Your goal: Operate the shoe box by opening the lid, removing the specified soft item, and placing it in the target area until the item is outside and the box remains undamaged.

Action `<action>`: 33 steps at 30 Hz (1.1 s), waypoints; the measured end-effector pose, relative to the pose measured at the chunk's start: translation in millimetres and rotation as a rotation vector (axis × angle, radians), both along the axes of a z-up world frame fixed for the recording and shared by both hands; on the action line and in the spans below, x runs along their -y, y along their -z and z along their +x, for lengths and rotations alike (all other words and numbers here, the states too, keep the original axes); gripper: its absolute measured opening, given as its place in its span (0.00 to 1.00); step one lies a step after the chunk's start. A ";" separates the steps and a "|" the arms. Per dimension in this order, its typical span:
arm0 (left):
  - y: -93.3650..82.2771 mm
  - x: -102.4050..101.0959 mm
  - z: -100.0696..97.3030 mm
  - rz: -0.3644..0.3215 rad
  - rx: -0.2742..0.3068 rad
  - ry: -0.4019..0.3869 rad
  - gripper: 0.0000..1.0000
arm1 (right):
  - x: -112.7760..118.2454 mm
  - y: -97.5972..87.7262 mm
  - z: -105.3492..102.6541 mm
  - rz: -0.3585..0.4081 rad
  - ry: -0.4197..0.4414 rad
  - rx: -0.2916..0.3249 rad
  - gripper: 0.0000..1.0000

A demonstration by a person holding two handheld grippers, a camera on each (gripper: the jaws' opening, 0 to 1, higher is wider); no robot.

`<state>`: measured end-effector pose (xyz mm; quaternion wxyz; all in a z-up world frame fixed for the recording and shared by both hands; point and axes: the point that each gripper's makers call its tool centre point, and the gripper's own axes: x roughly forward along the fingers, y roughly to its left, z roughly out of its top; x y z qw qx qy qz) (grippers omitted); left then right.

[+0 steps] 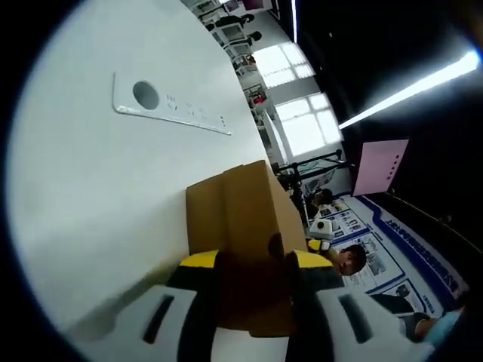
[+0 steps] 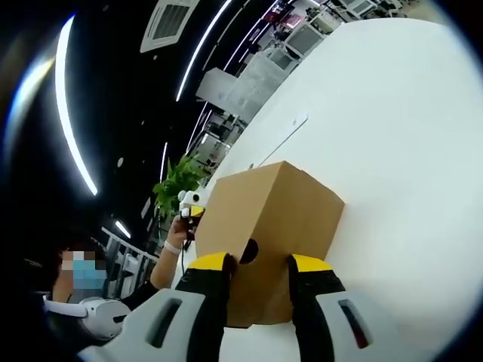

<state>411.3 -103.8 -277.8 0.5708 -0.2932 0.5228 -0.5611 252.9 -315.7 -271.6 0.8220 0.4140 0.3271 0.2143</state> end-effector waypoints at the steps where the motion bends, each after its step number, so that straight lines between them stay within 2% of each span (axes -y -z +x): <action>1: 0.0 -0.4 0.0 0.001 0.002 0.000 0.36 | -0.8 -0.1 -0.3 0.000 0.003 -0.002 0.31; 3: 0.3 -0.8 1.3 -0.003 -0.002 -0.001 0.35 | -1.1 -0.4 -0.8 -0.004 0.010 -0.002 0.31; 9: 1.9 -2.6 7.5 -0.057 -0.076 -0.018 0.35 | 2.2 -0.2 0.4 -0.004 0.022 -0.009 0.31; 11: 2.0 -3.4 8.4 -0.064 -0.083 -0.018 0.35 | 3.2 -0.1 0.6 -0.002 0.024 -0.010 0.31; 20: -0.8 -3.1 11.1 -0.070 -0.064 -0.009 0.34 | -2.0 -0.7 0.2 -0.007 0.032 -0.011 0.31; 33: -2.2 -4.2 10.2 -0.052 -0.060 -0.010 0.31 | 2.1 -0.5 2.2 -0.006 0.025 -0.015 0.31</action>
